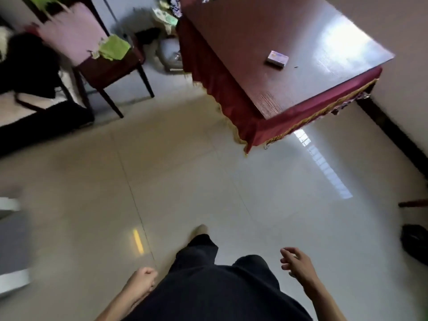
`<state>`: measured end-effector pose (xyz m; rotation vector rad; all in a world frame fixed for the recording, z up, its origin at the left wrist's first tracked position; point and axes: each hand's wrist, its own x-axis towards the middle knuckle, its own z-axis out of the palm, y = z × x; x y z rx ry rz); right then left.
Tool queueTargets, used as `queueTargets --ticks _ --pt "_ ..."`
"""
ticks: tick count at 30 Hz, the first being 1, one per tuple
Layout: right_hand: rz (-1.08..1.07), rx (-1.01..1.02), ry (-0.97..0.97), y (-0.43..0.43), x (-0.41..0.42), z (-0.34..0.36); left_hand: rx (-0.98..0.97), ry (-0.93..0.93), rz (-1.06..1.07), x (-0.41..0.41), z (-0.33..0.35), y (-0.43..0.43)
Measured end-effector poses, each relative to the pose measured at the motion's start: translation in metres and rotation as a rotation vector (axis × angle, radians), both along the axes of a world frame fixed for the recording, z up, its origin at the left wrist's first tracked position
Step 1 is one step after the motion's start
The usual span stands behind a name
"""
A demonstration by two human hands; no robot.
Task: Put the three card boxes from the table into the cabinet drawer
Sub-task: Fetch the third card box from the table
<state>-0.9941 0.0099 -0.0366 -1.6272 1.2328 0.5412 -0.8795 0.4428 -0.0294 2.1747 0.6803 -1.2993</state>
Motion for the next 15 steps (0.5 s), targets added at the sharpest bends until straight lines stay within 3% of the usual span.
queueTargets --ticks 7,15 --pt "0.081 0.007 0.041 -0.009 0.104 -0.004 -0.077 -0.010 -0.051 0.131 -0.004 -0.039" --pt "0.125 0.011 0.196 -0.053 0.214 -0.032 -0.228 -0.189 0.079 0.309 -0.005 -0.114"
